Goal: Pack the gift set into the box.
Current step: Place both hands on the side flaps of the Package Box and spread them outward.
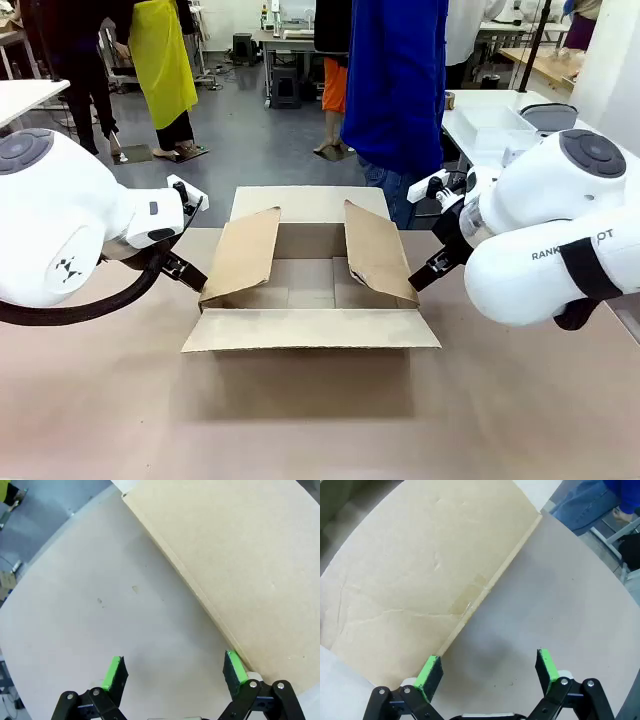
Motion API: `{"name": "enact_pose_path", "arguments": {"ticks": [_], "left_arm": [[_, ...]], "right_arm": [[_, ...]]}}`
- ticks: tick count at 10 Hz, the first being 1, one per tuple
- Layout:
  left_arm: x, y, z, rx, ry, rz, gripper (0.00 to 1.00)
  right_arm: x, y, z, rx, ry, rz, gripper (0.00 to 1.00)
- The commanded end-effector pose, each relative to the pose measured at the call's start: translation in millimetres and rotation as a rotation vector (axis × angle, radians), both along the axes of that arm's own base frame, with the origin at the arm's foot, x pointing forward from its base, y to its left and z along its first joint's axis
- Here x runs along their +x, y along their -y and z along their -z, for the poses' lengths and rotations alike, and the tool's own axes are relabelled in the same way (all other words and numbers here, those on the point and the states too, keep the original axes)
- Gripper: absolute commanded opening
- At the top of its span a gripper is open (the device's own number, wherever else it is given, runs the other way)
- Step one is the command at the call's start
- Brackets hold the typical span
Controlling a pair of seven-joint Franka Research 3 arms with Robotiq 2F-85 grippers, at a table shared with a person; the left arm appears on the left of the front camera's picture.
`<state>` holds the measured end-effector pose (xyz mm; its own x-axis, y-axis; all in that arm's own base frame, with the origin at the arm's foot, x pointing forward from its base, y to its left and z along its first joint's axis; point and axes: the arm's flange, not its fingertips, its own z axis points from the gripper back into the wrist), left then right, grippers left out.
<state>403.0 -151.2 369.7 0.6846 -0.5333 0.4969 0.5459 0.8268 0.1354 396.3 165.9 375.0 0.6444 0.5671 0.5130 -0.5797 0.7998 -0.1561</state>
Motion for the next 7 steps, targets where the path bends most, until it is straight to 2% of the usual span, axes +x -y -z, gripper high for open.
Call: {"name": "enact_pose_path", "arguments": {"ticks": [1, 7], "left_arm": [[0.0, 0.0, -0.3, 0.0, 0.001, 0.0, 1.0], [0.0, 0.0, -0.3, 0.0, 0.001, 0.0, 1.0]], "right_arm": [[0.0, 0.0, 0.0, 0.0, 0.0, 0.0, 1.0], [0.0, 0.0, 0.0, 0.0, 0.0, 0.0, 1.0]]}}
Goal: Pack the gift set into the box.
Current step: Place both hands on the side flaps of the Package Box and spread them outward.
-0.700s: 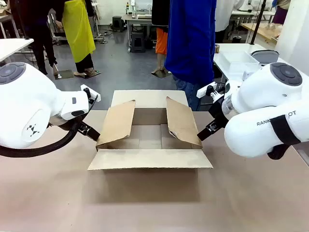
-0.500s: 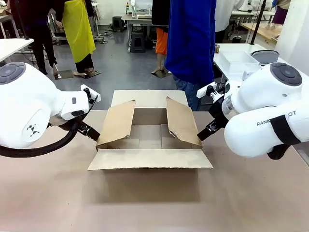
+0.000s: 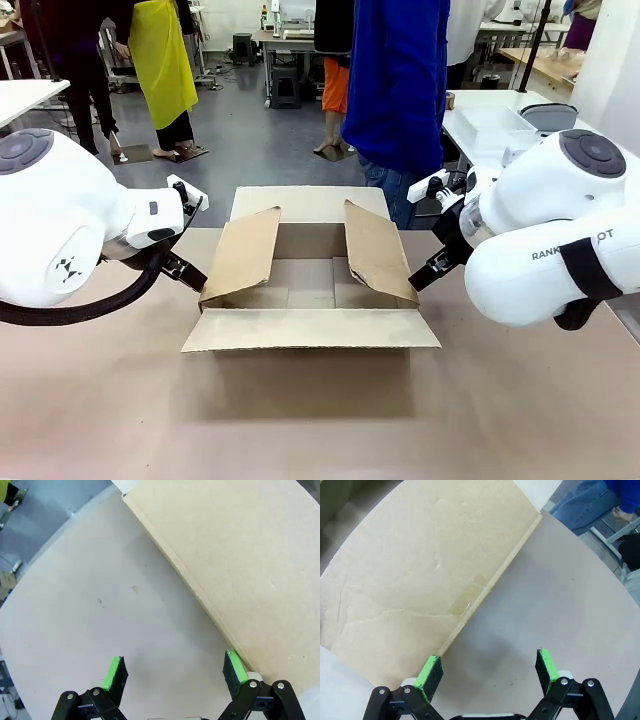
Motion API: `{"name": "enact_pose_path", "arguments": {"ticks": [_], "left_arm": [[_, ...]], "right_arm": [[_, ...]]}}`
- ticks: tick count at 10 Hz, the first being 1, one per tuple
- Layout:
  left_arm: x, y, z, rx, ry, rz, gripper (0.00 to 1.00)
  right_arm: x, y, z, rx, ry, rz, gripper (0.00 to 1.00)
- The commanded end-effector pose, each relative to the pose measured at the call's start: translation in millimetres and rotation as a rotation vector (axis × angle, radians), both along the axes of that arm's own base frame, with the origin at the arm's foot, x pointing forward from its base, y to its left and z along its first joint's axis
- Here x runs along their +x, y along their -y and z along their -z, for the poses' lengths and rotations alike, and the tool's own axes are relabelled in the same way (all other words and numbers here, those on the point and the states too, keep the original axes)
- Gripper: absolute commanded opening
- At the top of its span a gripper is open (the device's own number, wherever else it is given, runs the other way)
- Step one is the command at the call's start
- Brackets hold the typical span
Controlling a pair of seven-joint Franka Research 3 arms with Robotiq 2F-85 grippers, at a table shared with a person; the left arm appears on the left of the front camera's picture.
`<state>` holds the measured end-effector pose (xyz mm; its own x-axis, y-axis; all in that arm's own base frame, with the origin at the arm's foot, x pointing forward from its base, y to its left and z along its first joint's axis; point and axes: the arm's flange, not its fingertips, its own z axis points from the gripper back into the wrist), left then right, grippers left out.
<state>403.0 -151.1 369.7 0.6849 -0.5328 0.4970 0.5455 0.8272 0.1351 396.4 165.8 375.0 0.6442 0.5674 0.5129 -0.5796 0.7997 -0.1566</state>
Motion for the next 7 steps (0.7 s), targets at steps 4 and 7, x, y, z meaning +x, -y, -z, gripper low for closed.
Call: {"name": "enact_pose_path", "arguments": {"ticks": [4, 7], "left_arm": [[-0.1, 0.1, -0.3, 0.0, 0.001, 0.001, 1.0], [-0.1, 0.1, -0.3, 0.0, 0.001, 0.001, 1.0]], "right_arm": [[-0.1, -0.1, 0.1, 0.0, 0.0, 0.0, 1.0], [0.0, 0.0, 0.0, 0.0, 0.0, 0.0, 1.0]]}}
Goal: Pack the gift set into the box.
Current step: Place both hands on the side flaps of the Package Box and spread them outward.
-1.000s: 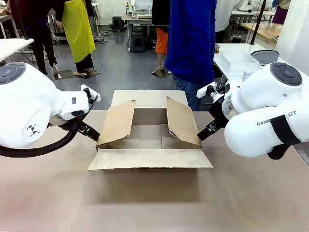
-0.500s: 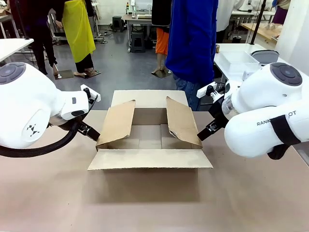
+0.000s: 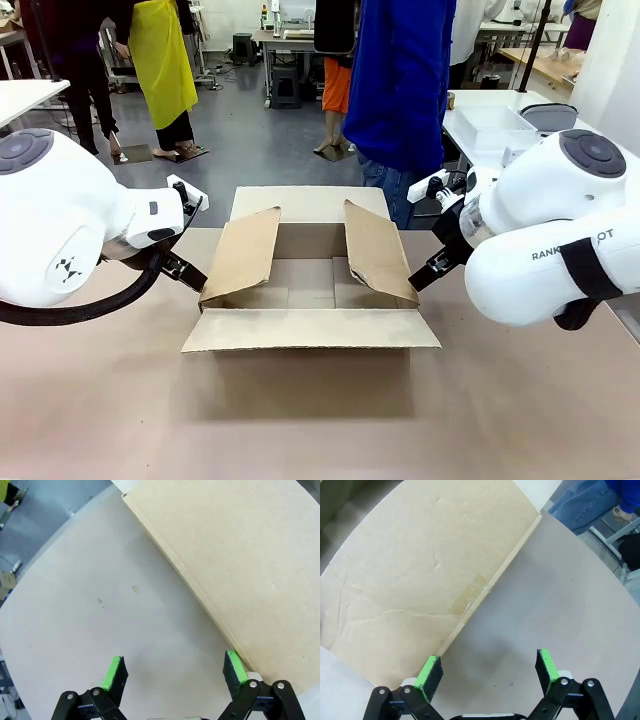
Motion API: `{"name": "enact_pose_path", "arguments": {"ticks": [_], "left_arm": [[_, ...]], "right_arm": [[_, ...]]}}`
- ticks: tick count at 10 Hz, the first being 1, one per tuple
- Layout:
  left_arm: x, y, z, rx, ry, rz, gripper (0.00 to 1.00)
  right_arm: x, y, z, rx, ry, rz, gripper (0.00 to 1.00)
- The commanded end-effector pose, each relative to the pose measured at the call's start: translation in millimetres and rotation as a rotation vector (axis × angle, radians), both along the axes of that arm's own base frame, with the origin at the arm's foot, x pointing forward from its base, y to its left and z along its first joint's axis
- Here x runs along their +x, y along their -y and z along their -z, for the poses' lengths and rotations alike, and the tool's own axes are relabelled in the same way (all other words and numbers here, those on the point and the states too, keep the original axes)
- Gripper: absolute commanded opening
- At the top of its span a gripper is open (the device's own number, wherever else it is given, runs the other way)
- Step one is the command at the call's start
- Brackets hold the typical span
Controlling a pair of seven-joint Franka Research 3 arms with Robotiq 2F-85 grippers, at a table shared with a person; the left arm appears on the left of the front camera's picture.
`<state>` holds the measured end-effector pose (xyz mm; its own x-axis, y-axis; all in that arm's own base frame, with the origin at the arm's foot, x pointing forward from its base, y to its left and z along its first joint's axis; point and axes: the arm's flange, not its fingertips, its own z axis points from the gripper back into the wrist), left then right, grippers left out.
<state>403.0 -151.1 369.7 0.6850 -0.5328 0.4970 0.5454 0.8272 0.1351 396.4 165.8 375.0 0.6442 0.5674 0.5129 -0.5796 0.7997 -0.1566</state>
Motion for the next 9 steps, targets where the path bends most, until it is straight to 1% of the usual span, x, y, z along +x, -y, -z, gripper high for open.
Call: {"name": "enact_pose_path", "arguments": {"ticks": [1, 2, 3, 4, 5, 6, 7, 8, 9], "left_arm": [[0.0, 0.0, 0.0, 0.0, 0.0, 0.0, 1.0], [-11.6, -18.4, -22.6, -0.058, 0.039, -0.014, 1.0], [-28.2, -39.6, -51.6, -0.11, 0.048, 0.003, 1.0], [-43.1, -56.5, -73.1, -0.118, 0.061, 0.005, 1.0], [-56.1, -72.9, -87.0, -0.143, 0.091, 0.015, 1.0], [-64.7, -90.2, -93.7, -0.178, 0.108, 0.068, 1.0], [-73.1, -111.6, -98.3, -0.225, 0.119, 0.14, 1.0], [-83.7, -150.2, -104.5, -0.377, 0.094, 0.25, 1.0], [-89.1, -194.7, -104.6, -0.499, 0.092, 0.182, 1.0]], "right_arm": [[-5.2, 7.1, -11.6, 0.014, 0.014, -0.03, 1.0], [-11.8, 18.9, -30.1, 0.088, 0.027, -0.036, 1.0], [-19.2, 36.5, -54.8, 0.156, 0.021, -0.023, 1.0], [-27.4, 52.7, -77.0, 0.224, 0.009, -0.014, 1.0], [-35.6, 70.7, -94.4, 0.275, -0.011, 0.009, 1.0], [-43.1, 92.6, -104.3, 0.314, -0.023, 0.005, 1.0], [-53.6, 117.3, -111.5, 0.344, -0.015, 0.025, 1.0], [-67.6, 152.6, -121.6, 0.431, -0.042, 0.078, 1.0], [-80.9, 188.0, -128.9, 0.53, -0.062, 0.224, 1.0]]}}
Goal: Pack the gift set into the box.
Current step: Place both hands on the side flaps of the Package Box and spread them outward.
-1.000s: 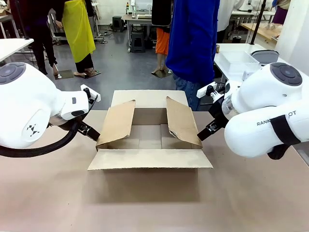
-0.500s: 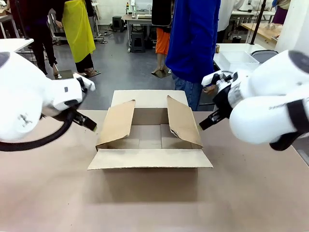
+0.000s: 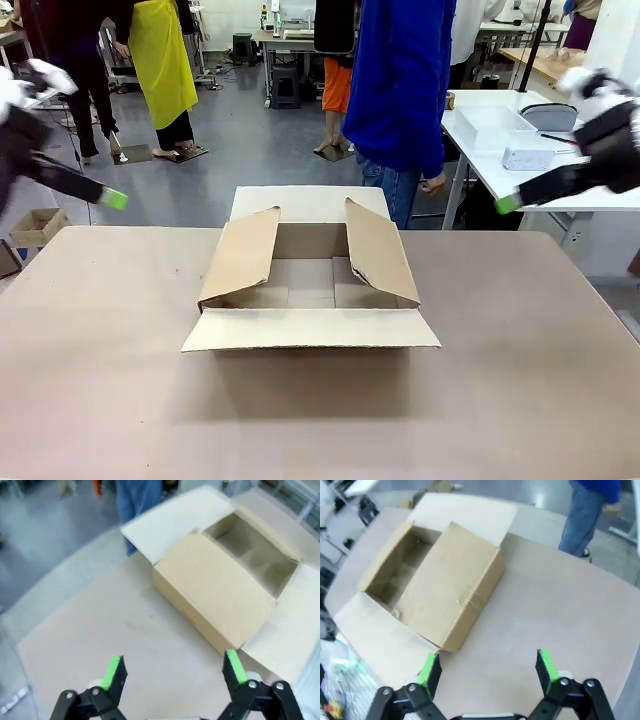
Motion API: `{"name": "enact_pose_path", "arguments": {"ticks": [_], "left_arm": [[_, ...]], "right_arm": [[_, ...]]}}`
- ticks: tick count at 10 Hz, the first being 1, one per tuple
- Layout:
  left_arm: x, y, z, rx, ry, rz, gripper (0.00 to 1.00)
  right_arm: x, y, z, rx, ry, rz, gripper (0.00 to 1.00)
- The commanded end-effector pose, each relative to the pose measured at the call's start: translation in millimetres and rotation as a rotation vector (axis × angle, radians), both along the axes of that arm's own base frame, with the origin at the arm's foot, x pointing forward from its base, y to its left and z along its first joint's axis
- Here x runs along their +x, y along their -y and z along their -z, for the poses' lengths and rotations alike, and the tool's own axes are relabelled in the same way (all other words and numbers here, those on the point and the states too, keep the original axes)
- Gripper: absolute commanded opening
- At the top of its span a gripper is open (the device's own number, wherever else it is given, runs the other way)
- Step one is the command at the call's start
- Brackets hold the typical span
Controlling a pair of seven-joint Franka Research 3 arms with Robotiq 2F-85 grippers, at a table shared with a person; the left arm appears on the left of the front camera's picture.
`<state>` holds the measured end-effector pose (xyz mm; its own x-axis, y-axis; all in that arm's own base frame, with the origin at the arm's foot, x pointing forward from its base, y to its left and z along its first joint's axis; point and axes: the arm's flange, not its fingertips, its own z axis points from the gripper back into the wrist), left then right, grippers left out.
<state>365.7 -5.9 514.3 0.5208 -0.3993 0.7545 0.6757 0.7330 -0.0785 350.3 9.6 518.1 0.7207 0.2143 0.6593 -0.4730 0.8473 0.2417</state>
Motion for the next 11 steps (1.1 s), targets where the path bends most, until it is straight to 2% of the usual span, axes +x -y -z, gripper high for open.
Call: {"name": "enact_pose_path", "arguments": {"ticks": [1, 3, 4, 5, 6, 7, 11], "left_arm": [[-55.0, -90.2, 49.2, -0.219, -0.085, 0.005, 1.0], [-49.6, -169.2, 94.4, -0.482, -0.214, -0.066, 1.0], [-48.5, -197.6, 116.0, -0.646, -0.218, -0.105, 1.0], [-48.0, -215.3, 132.2, -0.795, -0.2, -0.105, 1.0], [-45.9, -216.2, 140.5, -0.845, -0.227, -0.173, 1.0], [-70.5, -210.2, 121.9, -0.669, -0.204, -0.095, 1.0], [-70.5, -210.2, 121.9, -0.669, -0.204, -0.095, 1.0]], "right_arm": [[-48.2, 70.0, 13.8, 0.198, -0.066, 0.186, 1.0], [-68.9, 160.6, 43.3, 0.603, -0.168, 0.351, 1.0], [-76.7, 191.5, 64.6, 0.756, -0.195, 0.435, 1.0], [-80.7, 211.9, 87.1, 0.838, -0.226, 0.502, 1.0], [-79.5, 223.7, 109.5, 0.84, -0.264, 0.605, 1.0], [-80.9, 213.9, 56.8, 0.659, -0.224, 0.406, 1.0], [-80.9, 213.9, 56.8, 0.659, -0.224, 0.406, 1.0]]}}
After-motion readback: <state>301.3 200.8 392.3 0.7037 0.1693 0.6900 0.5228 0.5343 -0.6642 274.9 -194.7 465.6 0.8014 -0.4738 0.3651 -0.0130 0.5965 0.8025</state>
